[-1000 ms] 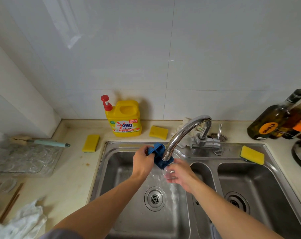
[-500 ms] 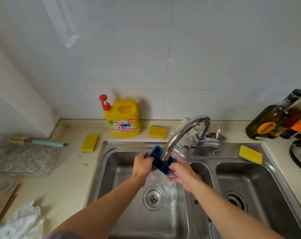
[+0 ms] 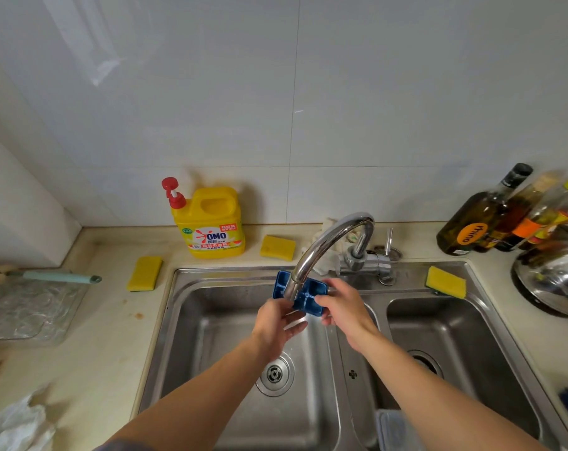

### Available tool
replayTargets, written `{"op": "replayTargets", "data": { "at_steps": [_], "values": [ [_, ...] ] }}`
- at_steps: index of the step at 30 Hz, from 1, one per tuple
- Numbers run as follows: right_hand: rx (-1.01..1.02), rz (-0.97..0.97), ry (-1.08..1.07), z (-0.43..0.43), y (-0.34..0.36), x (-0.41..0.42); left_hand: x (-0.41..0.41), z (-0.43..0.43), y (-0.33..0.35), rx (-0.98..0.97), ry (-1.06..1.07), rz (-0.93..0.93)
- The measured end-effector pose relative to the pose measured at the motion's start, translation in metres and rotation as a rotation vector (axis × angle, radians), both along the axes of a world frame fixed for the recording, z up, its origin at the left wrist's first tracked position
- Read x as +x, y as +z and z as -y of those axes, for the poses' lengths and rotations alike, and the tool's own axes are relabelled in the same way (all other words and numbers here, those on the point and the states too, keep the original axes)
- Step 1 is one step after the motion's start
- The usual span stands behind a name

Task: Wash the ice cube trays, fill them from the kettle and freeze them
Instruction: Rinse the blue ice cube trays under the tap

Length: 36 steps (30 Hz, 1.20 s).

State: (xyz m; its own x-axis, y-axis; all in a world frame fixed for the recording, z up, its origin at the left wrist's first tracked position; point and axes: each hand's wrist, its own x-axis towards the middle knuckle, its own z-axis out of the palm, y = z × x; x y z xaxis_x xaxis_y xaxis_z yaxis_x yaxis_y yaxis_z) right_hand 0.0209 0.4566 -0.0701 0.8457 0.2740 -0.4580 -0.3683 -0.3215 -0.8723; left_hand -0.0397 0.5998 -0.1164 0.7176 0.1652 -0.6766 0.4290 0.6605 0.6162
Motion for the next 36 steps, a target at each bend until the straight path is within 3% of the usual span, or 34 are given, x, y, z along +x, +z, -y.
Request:
{"op": "replayTargets", "data": {
  "at_steps": [8,14,16,20,23,30,36],
  "values": [
    [0.004,0.063,0.005,-0.009,0.003,-0.008,0.002,-0.002,0.004,0.043,0.02,0.073],
    [0.009,-0.008,0.014,-0.017,-0.004,-0.018,-0.003,-0.002,0.005,0.071,0.081,0.022],
    [-0.017,-0.059,0.034,-0.019,-0.006,-0.02,-0.005,-0.006,0.006,0.178,0.089,0.014],
    [-0.052,-0.166,0.068,-0.019,-0.01,-0.018,-0.007,-0.02,0.006,0.693,-0.068,0.008],
    [-0.039,-0.223,0.099,-0.023,-0.015,-0.019,-0.006,-0.028,0.013,0.929,-0.181,0.029],
    [-0.142,-0.177,0.178,-0.046,-0.025,-0.019,-0.003,-0.033,0.026,1.125,-0.296,0.069],
    [-0.172,-0.09,0.178,-0.057,-0.025,-0.012,0.001,-0.038,0.026,1.138,-0.268,0.043]
  ]
}}
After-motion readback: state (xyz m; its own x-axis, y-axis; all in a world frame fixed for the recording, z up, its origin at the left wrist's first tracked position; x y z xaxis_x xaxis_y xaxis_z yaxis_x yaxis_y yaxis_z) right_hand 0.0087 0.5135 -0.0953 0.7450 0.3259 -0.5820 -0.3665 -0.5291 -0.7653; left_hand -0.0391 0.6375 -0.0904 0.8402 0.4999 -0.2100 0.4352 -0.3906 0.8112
